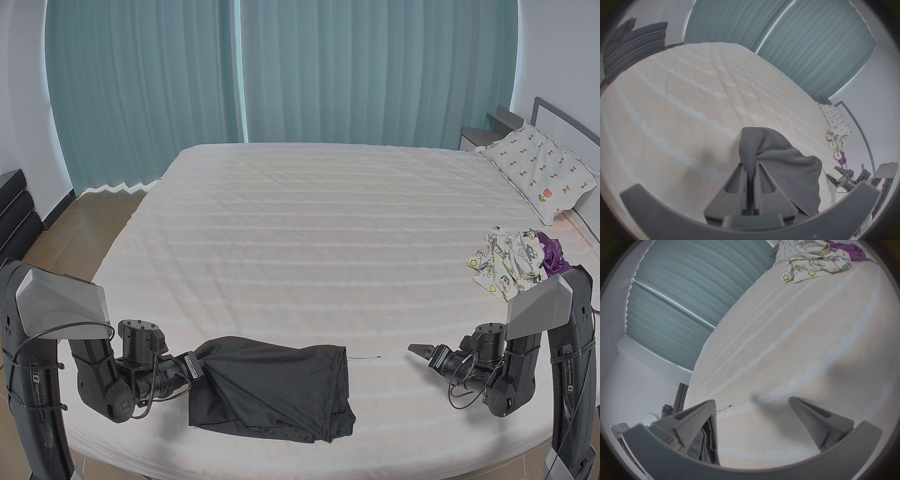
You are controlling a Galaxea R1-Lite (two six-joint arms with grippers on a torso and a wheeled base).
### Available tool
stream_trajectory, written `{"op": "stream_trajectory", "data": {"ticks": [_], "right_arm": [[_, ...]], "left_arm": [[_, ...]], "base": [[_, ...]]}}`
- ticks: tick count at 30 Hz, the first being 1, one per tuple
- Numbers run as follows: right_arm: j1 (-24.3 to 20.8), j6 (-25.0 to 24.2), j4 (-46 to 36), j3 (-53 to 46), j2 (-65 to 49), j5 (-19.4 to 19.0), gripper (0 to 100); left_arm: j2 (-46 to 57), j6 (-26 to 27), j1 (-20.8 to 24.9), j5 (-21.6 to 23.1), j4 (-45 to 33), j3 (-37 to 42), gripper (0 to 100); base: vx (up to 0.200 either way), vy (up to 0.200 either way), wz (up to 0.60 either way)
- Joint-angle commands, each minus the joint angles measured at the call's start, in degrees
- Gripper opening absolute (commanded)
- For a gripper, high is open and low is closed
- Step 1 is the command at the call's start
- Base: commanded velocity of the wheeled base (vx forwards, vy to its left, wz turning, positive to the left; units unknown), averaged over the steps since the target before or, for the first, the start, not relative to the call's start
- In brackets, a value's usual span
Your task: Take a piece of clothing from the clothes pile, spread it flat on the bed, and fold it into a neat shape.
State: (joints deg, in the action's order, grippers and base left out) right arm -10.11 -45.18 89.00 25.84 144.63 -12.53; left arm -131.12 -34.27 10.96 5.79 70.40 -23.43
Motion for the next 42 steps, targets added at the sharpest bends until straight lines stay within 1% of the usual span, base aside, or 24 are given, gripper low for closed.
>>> {"op": "stream_trajectory", "data": {"ticks": [1, 2, 12, 13, 16, 17, 18, 19, 20, 22, 23, 24, 25, 26, 27, 28, 29, 30, 33, 35, 42], "right_arm": [[-0.1, 0.0, 0.6, 0.0, 0.0, 0.0, 100], [0.0, 0.0, 0.6, 0.0, 0.0, 0.0, 100], [0.0, 0.1, 0.6, 0.0, 0.1, 0.0, 100], [0.0, 0.1, 0.6, 0.0, 0.1, 0.0, 100], [0.0, 0.1, 0.6, 0.0, 0.0, 0.0, 100], [0.1, -0.2, 0.6, 0.2, -0.3, -0.2, 100], [0.1, -0.2, 0.6, 0.2, -0.3, -0.2, 100], [0.2, -0.3, 0.6, 0.5, -0.6, -0.2, 100], [0.2, -0.3, 0.6, 0.5, -0.6, -0.2, 100], [-0.7, -0.3, 0.6, 1.5, -1.7, -0.1, 100], [-1.8, -0.3, 0.4, 2.1, -2.6, -0.1, 100], [-2.0, -0.3, 0.3, 2.2, -2.6, -0.1, 100], [-5.5, -0.3, -0.9, 4.7, -3.6, 0.1, 100], [-6.2, -0.3, -1.5, 5.2, -3.7, 0.1, 100], [-8.2, -0.3, -3.0, 6.6, -4.0, 0.1, 100], [-8.4, -0.3, -3.3, 6.9, -4.1, 0.1, 100], [-11.6, -0.3, -8.3, 10.5, -5.0, 0.1, 100], [-12.9, -0.3, -11.7, 13.1, -5.1, 0.2, 100], [-15.5, -0.9, -20.5, 21.4, -4.2, 1.1, 100], [-16.4, -1.8, -22.6, 23.7, -3.7, 1.1, 100], [-19.5, -2.2, -24.0, 29.6, 0.7, 1.5, 100]], "left_arm": [[-0.4, -0.1, -0.6, 0.1, 0.1, -0.2, 0], [-0.4, -0.1, -0.7, 0.3, 0.1, -0.1, 0], [-1.0, -1.0, -0.3, 2.6, 0.2, 0.6, 0], [-1.2, -1.4, -0.3, 3.2, 0.2, 0.6, 100], [-1.2, -2.7, -0.3, 4.0, 0.3, 0.6, 100], [-0.9, -4.6, -0.4, 4.8, 0.3, 0.6, 100], [-0.9, -4.6, -0.4, 4.8, 0.3, 0.6, 100], [-0.6, -6.0, -0.6, 5.3, 0.4, 0.6, 100], [-0.6, -6.0, -0.6, 5.3, 0.4, 0.6, 100], [2.4, -8.7, -1.3, 5.9, 1.1, 2.2, 100], [3.7, -9.9, -2.0, 6.8, 1.2, 2.9, 100], [3.9, -10.0, -2.2, 7.0, 1.2, 3.0, 100], [6.2, -12.8, -4.0, 11.4, 1.5, 3.7, 100], [6.7, -13.2, -4.5, 12.4, 1.5, 3.8, 100], [7.6, -14.4, -5.8, 14.7, 1.4, 4.0, 100], [7.7, -14.5, -5.9, 15.0, 1.5, 4.0, 100], [8.1, -15.4, -7.4, 17.8, 1.4, 4.1, 100], [7.8, -15.2, -7.9, 18.3, 1.5, 4.0, 100], [6.6, -15.0, -8.7, 18.2, 1.6, 3.8, 100], [6.1, -15.0, -8.8, 18.2, 1.6, 3.6, 100], [4.6, -15.0, -8.8, 18.2, 1.6, 2.8, 100]], "base": [[0.000, 0.200, 0.00], [0.000, 0.200, 0.00], [0.000, 0.000, 0.00], [0.000, 0.000, 0.00], [0.000, 0.000, 0.00], [0.000, 0.000, 0.00], [0.000, 0.000, 0.00], [0.000, 0.000, 0.00], [0.000, 0.000, 0.00], [0.000, 0.000, 0.00], [0.000, 0.000, 0.00], [0.000, 0.000, 0.00], [0.000, 0.000, 0.00], [0.000, 0.000, 0.00], [0.000, 0.000, 0.00], [0.000, 0.000, 0.00], [0.000, 0.000, 0.00], [0.000, 0.000, 0.00], [0.000, 0.000, 0.00], [0.000, 0.000, 0.00], [0.000, 0.000, 0.00]]}}
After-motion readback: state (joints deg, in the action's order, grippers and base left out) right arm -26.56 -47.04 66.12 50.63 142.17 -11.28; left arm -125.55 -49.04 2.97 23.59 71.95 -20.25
